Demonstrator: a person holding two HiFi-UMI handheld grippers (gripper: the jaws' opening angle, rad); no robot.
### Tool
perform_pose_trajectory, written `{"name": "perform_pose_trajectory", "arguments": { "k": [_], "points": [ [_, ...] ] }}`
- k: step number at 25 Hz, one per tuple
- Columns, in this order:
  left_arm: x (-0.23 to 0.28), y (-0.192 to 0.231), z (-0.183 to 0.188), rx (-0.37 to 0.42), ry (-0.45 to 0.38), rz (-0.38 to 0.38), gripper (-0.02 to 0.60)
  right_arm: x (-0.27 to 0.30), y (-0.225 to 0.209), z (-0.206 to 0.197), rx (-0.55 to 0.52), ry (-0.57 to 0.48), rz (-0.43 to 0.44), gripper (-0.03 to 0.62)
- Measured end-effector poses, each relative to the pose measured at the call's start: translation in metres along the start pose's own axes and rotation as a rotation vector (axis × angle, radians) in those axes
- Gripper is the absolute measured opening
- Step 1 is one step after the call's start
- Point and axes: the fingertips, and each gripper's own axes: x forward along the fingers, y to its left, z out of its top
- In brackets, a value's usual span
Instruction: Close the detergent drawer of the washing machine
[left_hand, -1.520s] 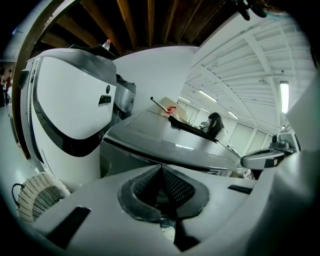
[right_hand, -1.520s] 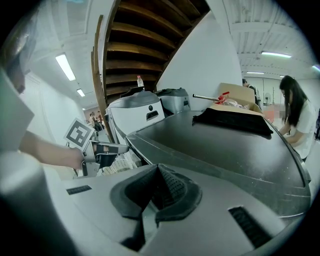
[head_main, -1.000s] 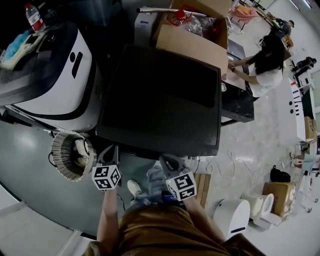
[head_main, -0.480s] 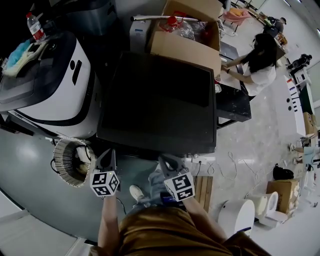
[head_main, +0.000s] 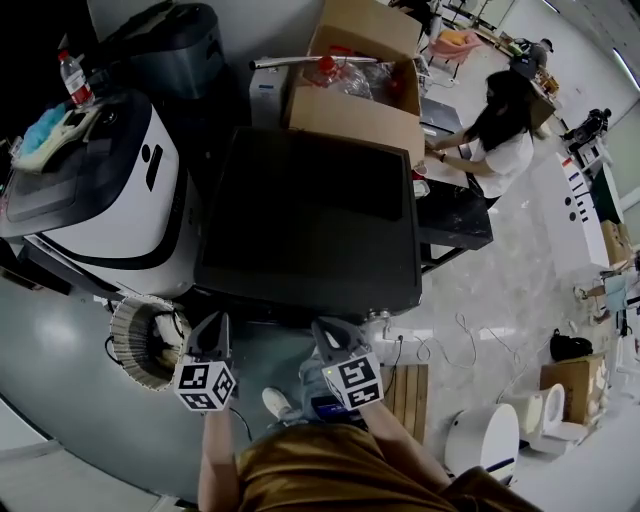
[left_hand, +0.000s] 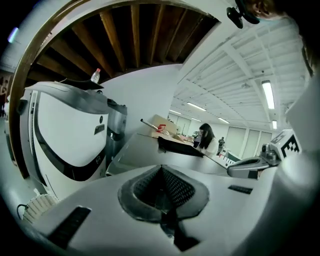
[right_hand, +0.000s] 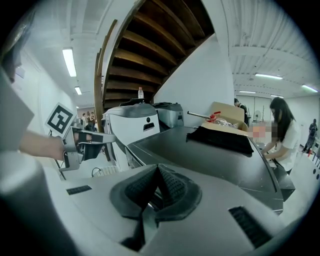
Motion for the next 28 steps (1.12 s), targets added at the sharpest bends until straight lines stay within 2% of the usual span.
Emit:
{"name": "perform_pose_trajectory", "arguments": {
  "k": [7,28],
  "points": [
    [-0.027,-0.004,0.015,-0.001,-0.044,0.014,0.025,-0.013,0.014,0.004,-0.022,-0.026,0.033,0.012],
    [-0.048,0.014,0.018,-0.02,-0.069,0.079,0.025,-0.032,0.01,-0.003,-0.017,-0.032,-0.001,0.012]
  ]
}}
